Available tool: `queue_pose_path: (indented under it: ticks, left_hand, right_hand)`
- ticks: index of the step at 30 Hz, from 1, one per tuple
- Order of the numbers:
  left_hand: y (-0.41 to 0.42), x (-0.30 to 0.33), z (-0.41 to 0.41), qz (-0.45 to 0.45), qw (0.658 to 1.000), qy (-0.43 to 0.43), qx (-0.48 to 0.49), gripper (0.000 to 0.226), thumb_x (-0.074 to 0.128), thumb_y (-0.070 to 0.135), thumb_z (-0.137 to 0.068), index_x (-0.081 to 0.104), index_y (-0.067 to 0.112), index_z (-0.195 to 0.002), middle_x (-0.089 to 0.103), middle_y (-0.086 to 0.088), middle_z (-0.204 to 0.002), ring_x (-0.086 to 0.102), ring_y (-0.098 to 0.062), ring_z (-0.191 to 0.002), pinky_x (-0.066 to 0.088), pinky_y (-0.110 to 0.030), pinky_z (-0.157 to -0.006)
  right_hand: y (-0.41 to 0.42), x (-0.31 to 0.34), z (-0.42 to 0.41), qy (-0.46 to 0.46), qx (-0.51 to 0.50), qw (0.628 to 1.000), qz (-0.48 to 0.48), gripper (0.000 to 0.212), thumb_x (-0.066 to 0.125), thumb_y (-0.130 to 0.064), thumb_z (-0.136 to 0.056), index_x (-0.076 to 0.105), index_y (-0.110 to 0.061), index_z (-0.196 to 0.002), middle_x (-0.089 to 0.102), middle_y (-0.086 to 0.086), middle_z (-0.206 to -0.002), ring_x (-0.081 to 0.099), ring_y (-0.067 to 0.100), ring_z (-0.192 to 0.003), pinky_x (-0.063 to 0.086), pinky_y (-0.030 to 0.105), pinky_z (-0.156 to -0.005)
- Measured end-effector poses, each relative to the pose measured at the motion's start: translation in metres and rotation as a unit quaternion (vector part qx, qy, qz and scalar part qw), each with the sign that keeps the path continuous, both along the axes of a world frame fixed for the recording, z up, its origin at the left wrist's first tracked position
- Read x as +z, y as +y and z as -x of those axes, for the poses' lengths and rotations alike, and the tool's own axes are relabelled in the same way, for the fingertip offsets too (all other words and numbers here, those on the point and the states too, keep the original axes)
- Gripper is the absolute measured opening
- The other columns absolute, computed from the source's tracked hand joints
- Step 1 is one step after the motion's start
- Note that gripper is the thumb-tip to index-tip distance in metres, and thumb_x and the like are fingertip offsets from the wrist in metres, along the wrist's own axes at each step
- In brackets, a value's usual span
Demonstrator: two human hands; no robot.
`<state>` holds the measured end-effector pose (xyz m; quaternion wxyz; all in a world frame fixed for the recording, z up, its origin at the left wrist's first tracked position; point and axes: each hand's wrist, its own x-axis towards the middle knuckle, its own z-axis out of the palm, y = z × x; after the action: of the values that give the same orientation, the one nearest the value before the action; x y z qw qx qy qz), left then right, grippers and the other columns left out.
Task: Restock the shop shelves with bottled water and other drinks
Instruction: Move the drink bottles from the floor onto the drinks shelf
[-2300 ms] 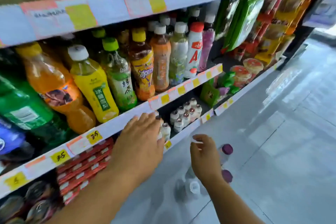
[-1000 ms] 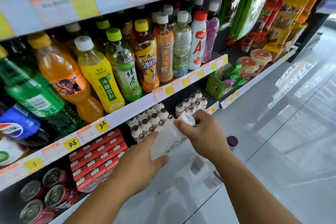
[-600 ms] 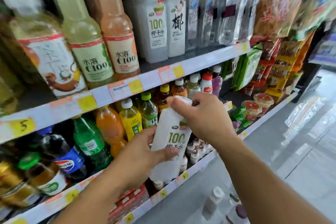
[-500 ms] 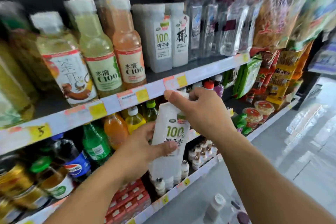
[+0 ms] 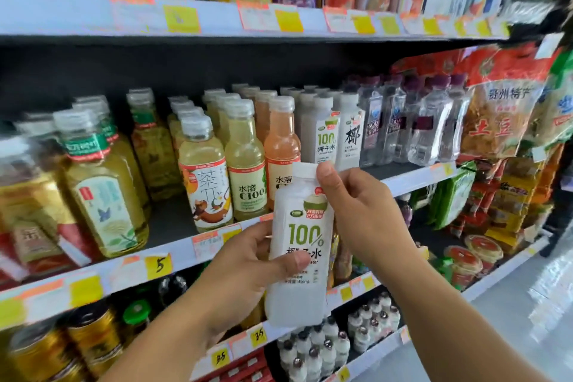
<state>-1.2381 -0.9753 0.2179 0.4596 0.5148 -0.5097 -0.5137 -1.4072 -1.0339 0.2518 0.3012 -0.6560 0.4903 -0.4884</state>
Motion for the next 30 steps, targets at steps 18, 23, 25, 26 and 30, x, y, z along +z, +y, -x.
queue_pose_path:
  ticks: [18,23,25,26,30]
  left_hand:
    - [0.023,0.017,-0.057,0.049,0.991,-0.042,0.114,0.057,0.086,0.035,-0.059,0.065,0.038,-0.113,0.075,0.007,-0.106,0.071,-0.016,-0.097,0.056,-0.044,-0.090]
    - [0.021,0.018,-0.046,0.066,0.990,-0.042,0.113,0.053,0.084,0.033,-0.062,0.066,0.036,-0.112,0.074,0.008,-0.107,0.071,-0.016,-0.097,0.055,-0.046,-0.091]
    - [0.017,0.021,-0.037,0.081,0.989,-0.044,0.117,0.050,0.083,0.035,-0.062,0.066,0.038,-0.109,0.074,0.011,-0.105,0.071,-0.013,-0.096,0.056,-0.042,-0.089]
    - [0.014,0.022,-0.032,0.088,0.988,-0.045,0.122,0.048,0.083,0.037,-0.062,0.066,0.040,-0.107,0.074,0.013,-0.104,0.071,-0.010,-0.094,0.056,-0.039,-0.087]
    - [-0.005,0.028,-0.001,0.114,0.985,-0.055,0.114,0.044,0.085,0.031,-0.072,0.066,0.038,-0.111,0.074,0.013,-0.104,0.071,-0.010,-0.096,0.057,-0.042,-0.087]
  right_hand:
    - [0.014,0.008,-0.064,0.008,0.109,0.994,0.003,0.056,0.049,-0.083,-0.072,0.060,-0.036,-0.100,0.069,-0.016,-0.096,0.067,0.002,-0.085,0.062,0.037,-0.074]
    - [0.015,0.004,-0.055,-0.002,0.119,0.993,0.003,0.058,0.056,-0.080,-0.070,0.055,-0.040,-0.112,0.070,-0.020,-0.101,0.068,-0.002,-0.082,0.058,0.030,-0.070]
    - [0.016,0.002,-0.048,0.009,0.114,0.993,-0.002,0.061,0.057,-0.079,-0.070,0.051,-0.041,-0.117,0.068,-0.020,-0.099,0.065,-0.005,-0.080,0.051,0.021,-0.066]
    - [0.017,0.001,-0.044,0.019,0.108,0.994,-0.007,0.064,0.057,-0.080,-0.069,0.050,-0.040,-0.119,0.067,-0.021,-0.099,0.064,-0.006,-0.082,0.049,0.019,-0.066]
    - [0.012,-0.005,-0.025,0.030,0.086,0.995,-0.038,0.067,0.059,-0.081,-0.065,0.054,-0.037,-0.116,0.067,-0.021,-0.099,0.065,-0.002,-0.088,0.054,0.026,-0.074]
